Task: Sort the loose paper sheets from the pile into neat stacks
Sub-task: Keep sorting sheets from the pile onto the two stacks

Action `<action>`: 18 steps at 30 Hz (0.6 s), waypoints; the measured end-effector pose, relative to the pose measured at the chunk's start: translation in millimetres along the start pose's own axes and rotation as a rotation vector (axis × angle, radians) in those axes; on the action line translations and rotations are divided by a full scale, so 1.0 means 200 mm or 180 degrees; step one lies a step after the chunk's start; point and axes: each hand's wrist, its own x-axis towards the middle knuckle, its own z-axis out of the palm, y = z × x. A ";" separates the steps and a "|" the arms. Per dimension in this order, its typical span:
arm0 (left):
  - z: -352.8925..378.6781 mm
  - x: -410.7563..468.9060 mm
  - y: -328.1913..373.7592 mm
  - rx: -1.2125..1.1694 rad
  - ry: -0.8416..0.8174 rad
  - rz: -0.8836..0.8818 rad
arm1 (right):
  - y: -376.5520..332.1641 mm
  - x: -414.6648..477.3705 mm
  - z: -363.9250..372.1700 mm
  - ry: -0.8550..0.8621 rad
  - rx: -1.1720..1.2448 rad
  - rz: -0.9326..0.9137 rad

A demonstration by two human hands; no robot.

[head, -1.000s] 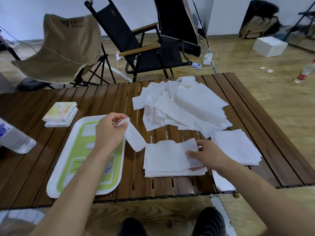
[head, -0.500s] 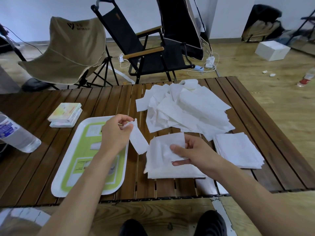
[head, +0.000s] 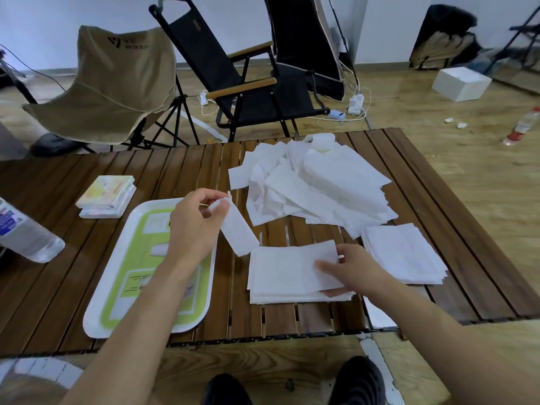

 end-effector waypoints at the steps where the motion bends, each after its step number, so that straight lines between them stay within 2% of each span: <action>1: 0.00 -0.01 0.02 -0.0086 -0.0044 -0.0005 | -0.01 -0.02 -0.01 0.0122 -0.0510 -0.0053; 3: 0.00 -0.03 0.06 -0.0471 -0.0201 -0.0097 | -0.03 -0.07 -0.04 0.0724 -0.2015 -0.0416; 4: 0.01 -0.03 0.07 -0.0691 -0.0336 -0.0159 | -0.03 -0.09 -0.05 0.1101 -0.2487 -0.0705; 5: 0.01 -0.04 0.09 -0.0859 -0.0497 -0.0197 | -0.04 -0.11 -0.06 0.1323 -0.2489 -0.1012; 6: 0.02 -0.05 0.10 -0.0943 -0.0662 -0.0199 | -0.06 -0.13 -0.06 0.1293 -0.2172 -0.1293; 7: 0.03 -0.06 0.11 -0.0966 -0.0803 -0.0172 | -0.07 -0.15 -0.06 0.1033 -0.1660 -0.1519; 9: 0.06 -0.09 0.14 -0.0936 -0.0956 -0.0092 | -0.11 -0.18 -0.02 0.0108 -0.0896 -0.1661; 10: 0.08 -0.11 0.16 -0.0920 -0.0991 -0.0045 | -0.13 -0.20 0.01 -0.0262 -0.0785 -0.1625; 12: 0.11 -0.14 0.19 -0.0784 -0.1062 0.0111 | -0.13 -0.23 0.08 -0.0607 -0.0793 -0.1576; 15: 0.14 -0.17 0.22 -0.0555 -0.1271 0.0274 | -0.11 -0.21 0.13 -0.0471 -0.0608 -0.1561; 18: 0.15 -0.18 0.22 -0.0455 -0.1388 0.0271 | -0.11 -0.17 0.12 -0.0022 -0.0278 -0.1441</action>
